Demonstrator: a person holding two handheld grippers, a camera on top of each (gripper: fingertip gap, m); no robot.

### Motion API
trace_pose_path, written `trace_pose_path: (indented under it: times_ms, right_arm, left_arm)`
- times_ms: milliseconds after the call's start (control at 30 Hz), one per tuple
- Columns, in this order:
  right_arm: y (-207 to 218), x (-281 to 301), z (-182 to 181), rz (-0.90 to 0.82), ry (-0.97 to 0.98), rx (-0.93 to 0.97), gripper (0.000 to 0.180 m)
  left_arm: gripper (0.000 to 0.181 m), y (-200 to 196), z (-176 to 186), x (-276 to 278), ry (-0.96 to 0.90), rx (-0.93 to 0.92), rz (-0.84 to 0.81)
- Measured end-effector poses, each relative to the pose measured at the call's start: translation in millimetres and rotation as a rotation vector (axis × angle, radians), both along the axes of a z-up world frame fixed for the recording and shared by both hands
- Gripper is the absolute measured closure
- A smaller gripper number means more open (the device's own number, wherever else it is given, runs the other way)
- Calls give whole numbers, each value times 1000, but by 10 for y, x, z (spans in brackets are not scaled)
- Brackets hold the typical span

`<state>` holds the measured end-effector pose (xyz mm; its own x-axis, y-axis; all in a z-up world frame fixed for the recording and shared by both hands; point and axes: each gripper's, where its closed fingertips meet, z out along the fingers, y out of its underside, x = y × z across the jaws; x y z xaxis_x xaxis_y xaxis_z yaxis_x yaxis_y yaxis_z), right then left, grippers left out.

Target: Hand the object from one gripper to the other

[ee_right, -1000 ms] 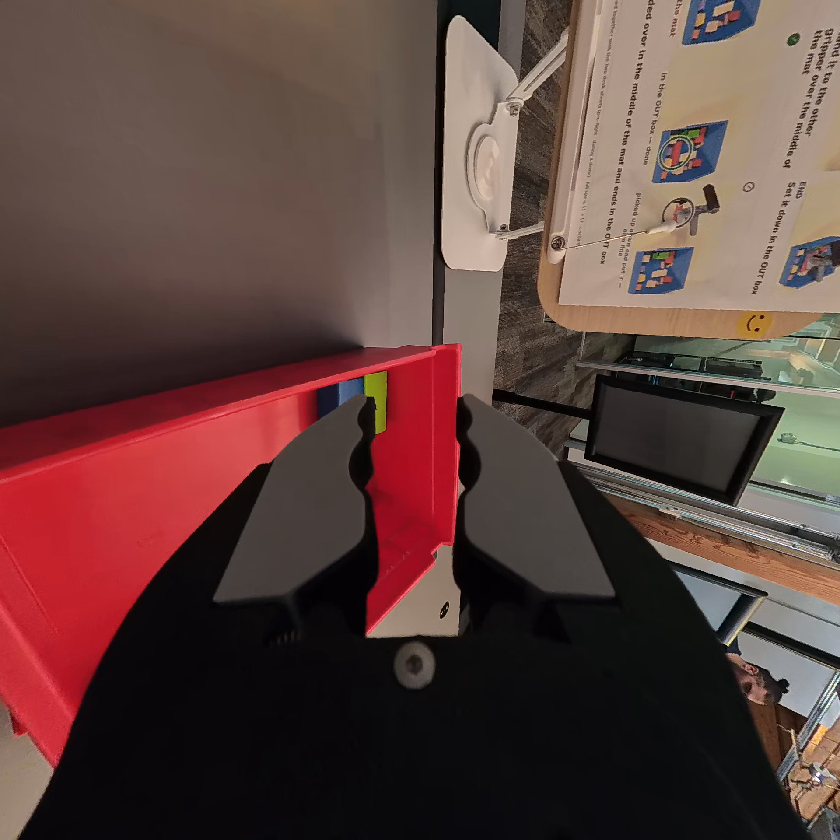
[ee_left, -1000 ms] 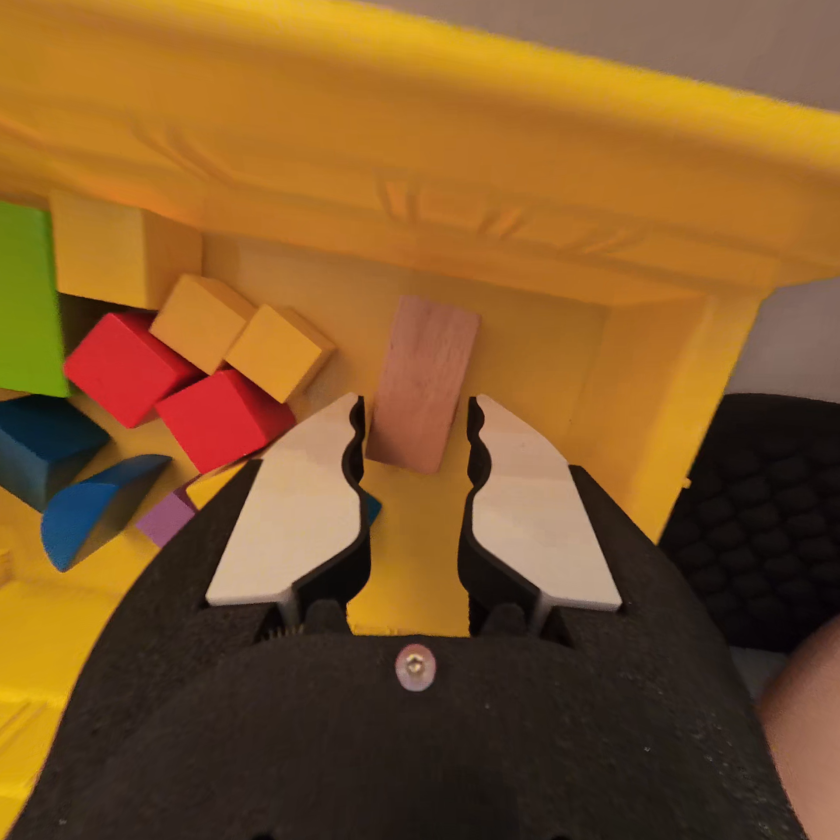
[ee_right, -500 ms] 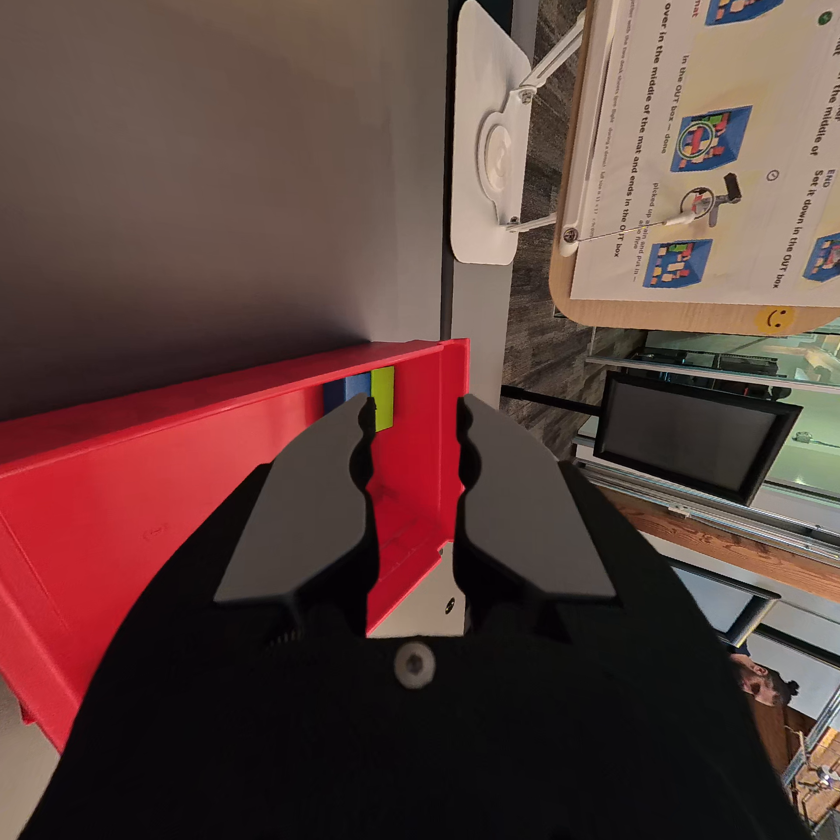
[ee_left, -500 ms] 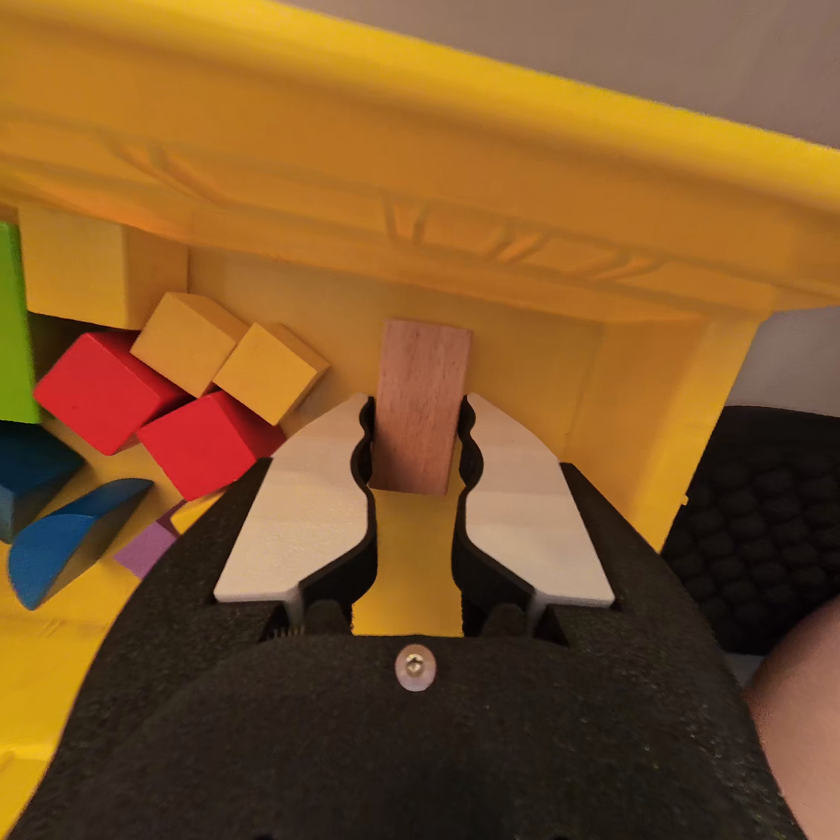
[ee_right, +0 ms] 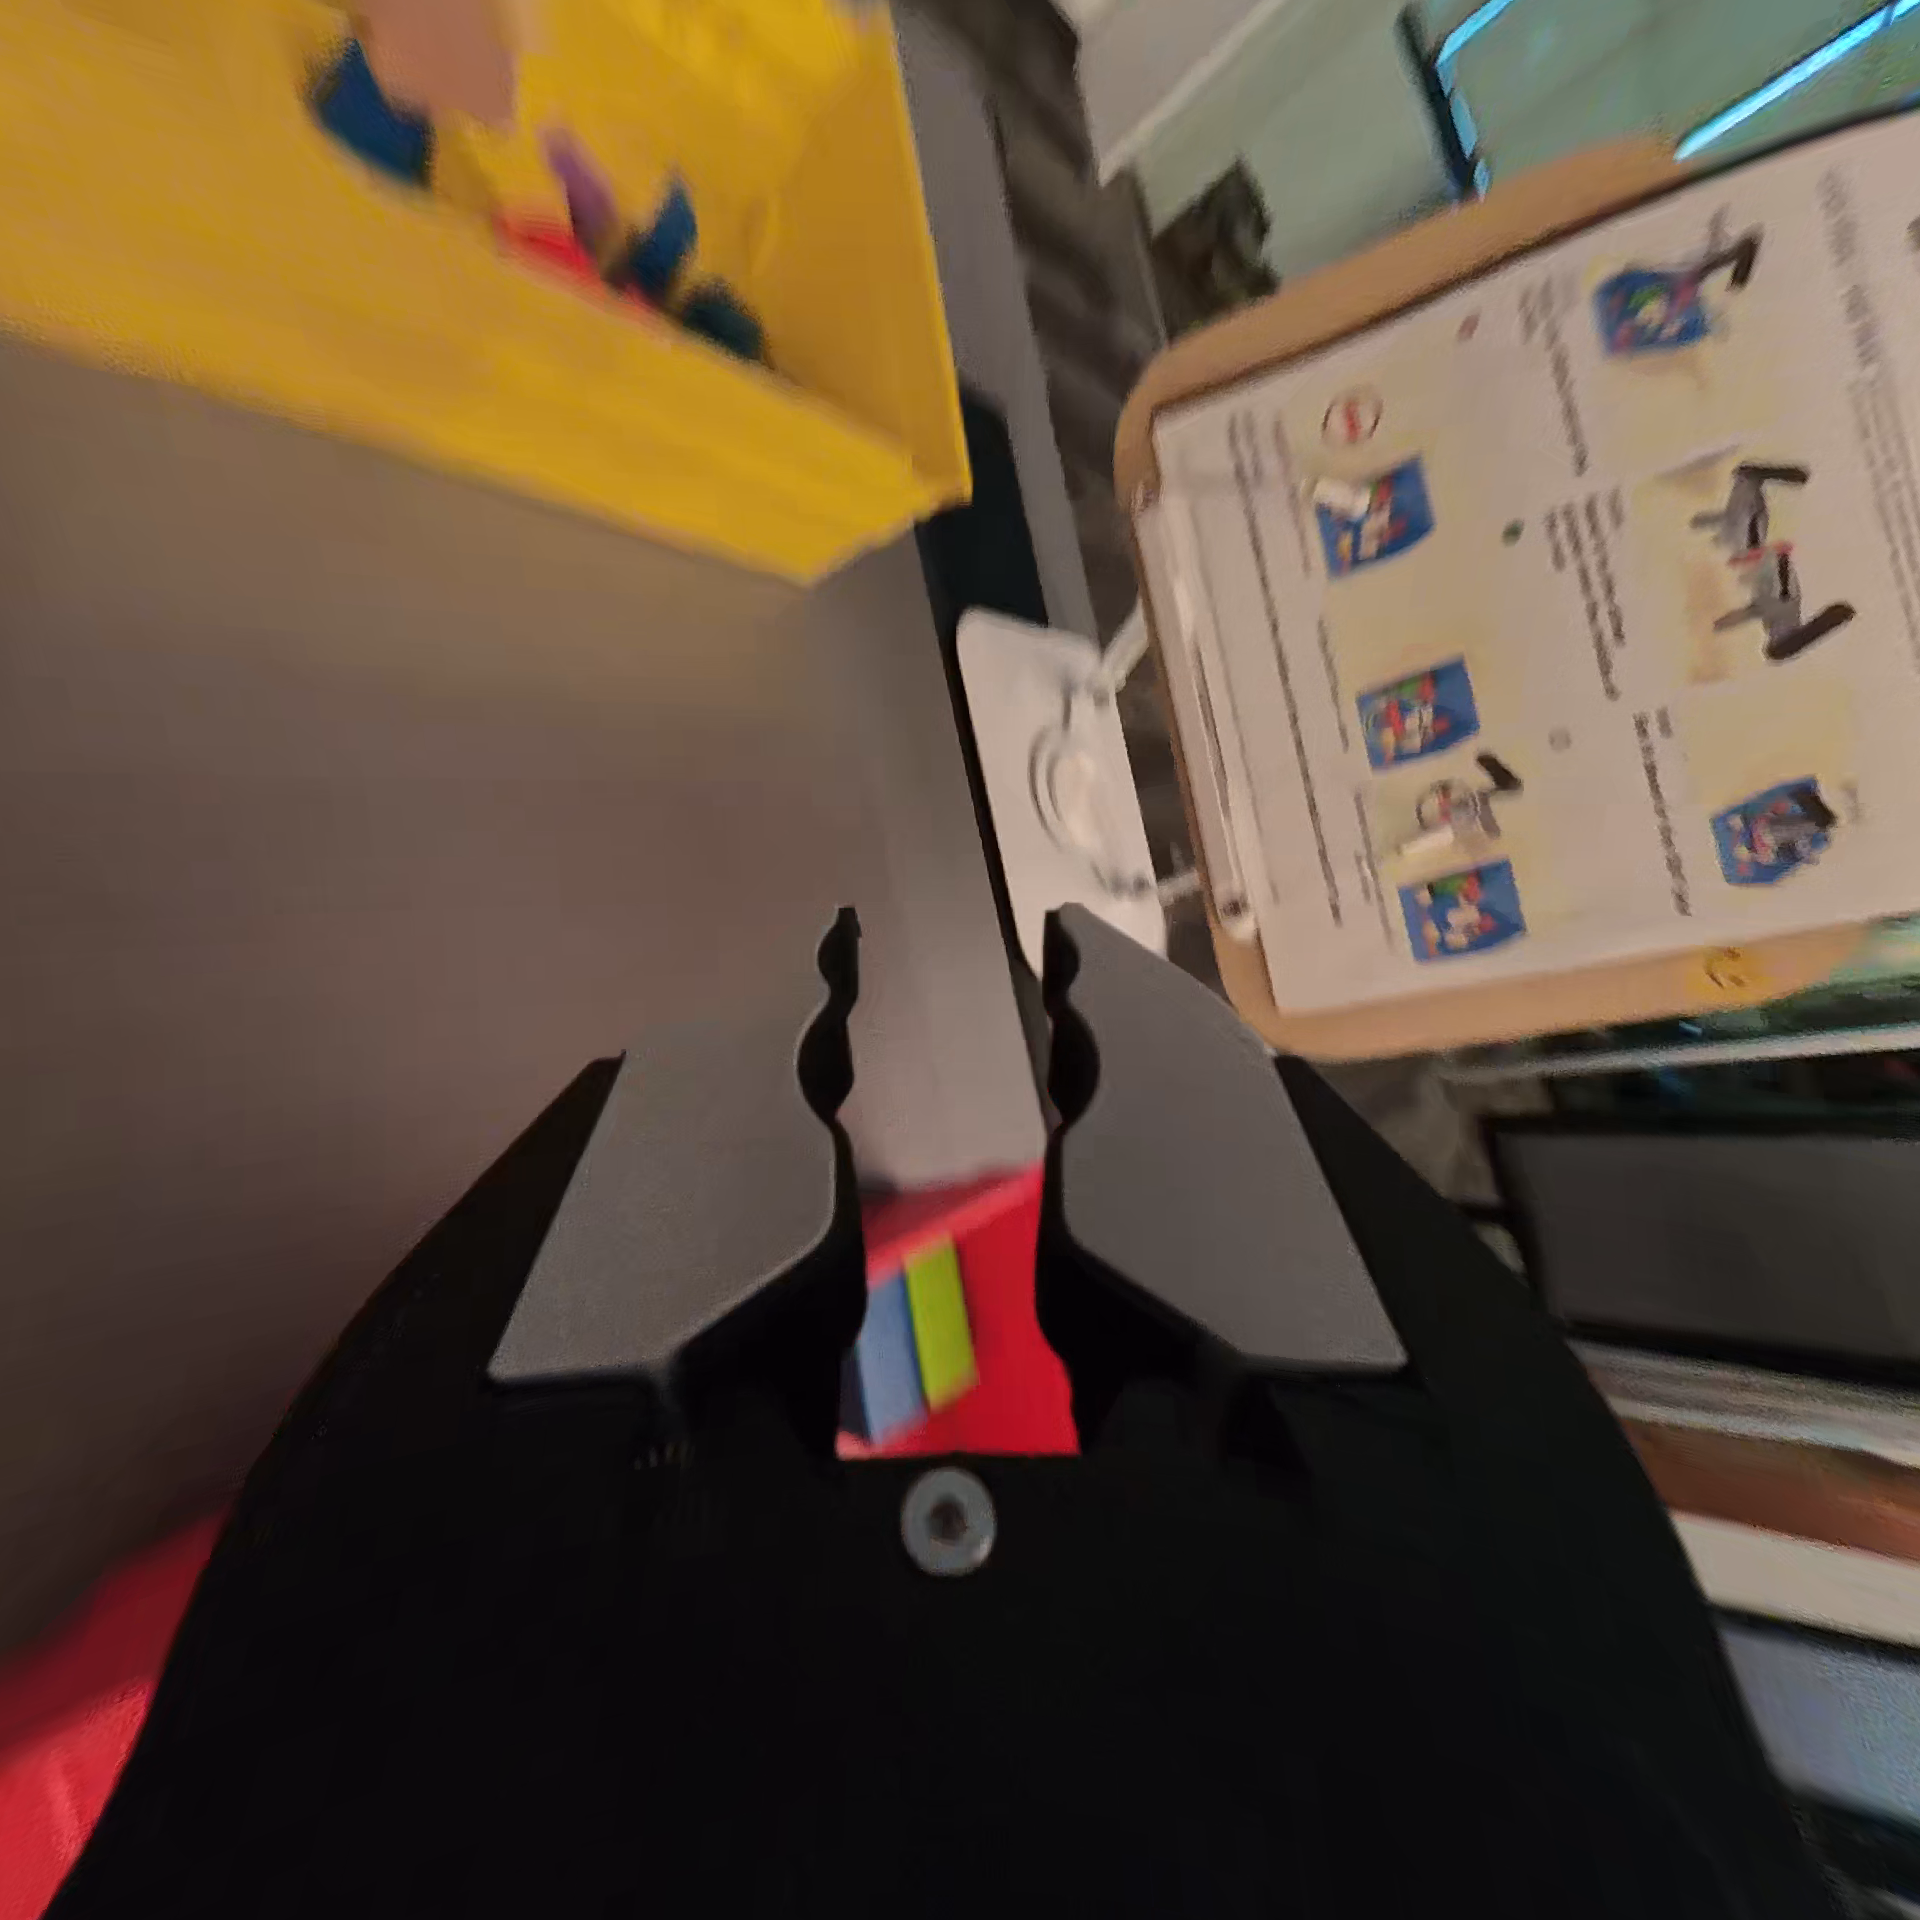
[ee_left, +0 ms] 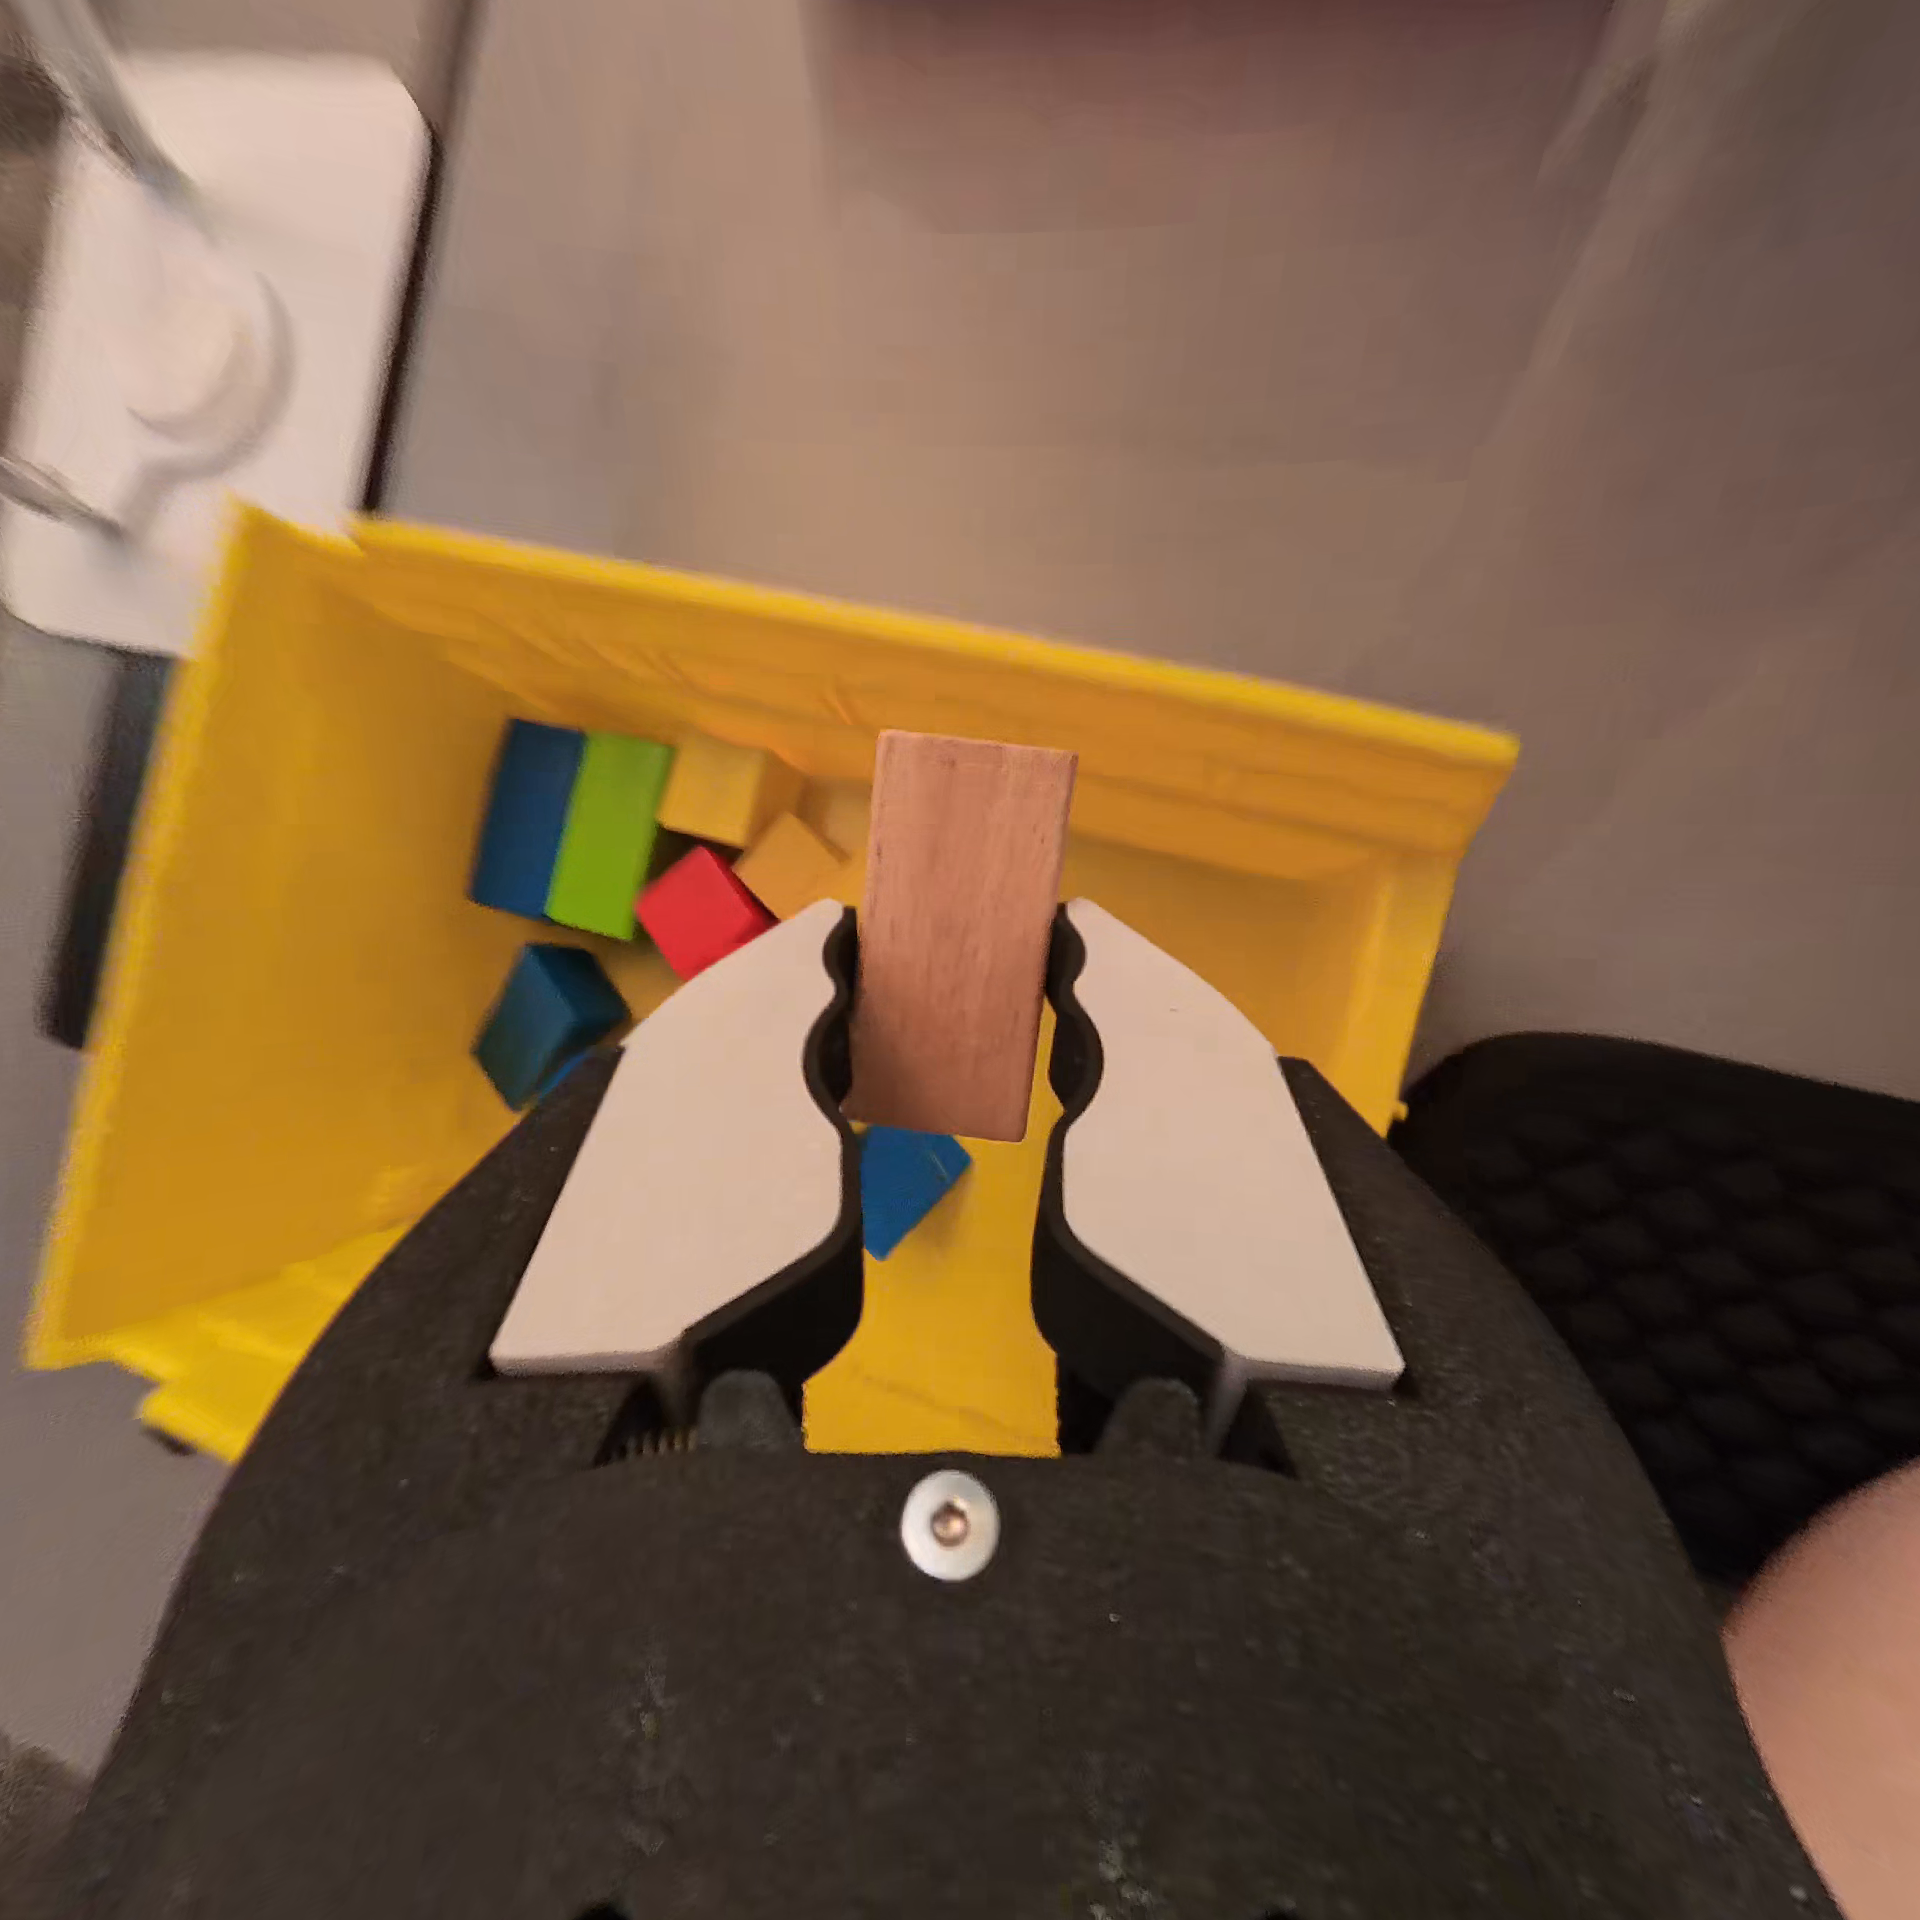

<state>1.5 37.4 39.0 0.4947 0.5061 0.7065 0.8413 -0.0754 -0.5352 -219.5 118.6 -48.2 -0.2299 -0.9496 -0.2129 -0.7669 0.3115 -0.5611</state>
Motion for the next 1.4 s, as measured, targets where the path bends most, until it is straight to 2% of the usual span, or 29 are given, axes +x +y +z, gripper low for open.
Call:
trace_pose_path:
  times_ms: [100,200,333,500,667,767,867,1000,1100,1267,1333,1400]
  right_arm:
    - [75,-450,178,90,253,31,144]
    - [86,-845,310,149,561,-33,133]
    - [76,-1072,363,172,960,-262,118]
    - [158,-942,393,170,1297,-408,117]
    - [179,-964,194,140,1337,-576,122]
    - [221,-963,98,95,1319,-589,124]
    - [211,-991,52,110,1324,-631,141]
    - [208,-954,56,127,1341,-661,143]
    - [175,-824,101,127,1329,-673,145]
    - [-13,-87,443,113,1376,-604,146]
    - [-85,386,455,5,1344,-526,146]
    - [-115,945,341,-204,1309,-430,146]
  left_arm:
    - [147,-44,422,220,-193,74,-7]
    - [147,-113,761,469,-337,77,14]
    - [147,-181,920,737,-379,184,40]
    - [147,-383,920,1044,-381,266,5]
    - [147,-407,880,1180,-342,384,26]
    - [147,-511,836,1233,-331,373,-9]
    - [147,-583,812,1266,-319,378,-33]
    - [147,-615,805,1292,-334,391,-47]
    - [127,-741,845,1306,-364,292,-74]
    - [113,-973,1206,1181,-524,74,-128]
    - [116,-1010,1306,1111,-565,62,-146]
    - [118,-1013,1341,1072,-576,91,-149]
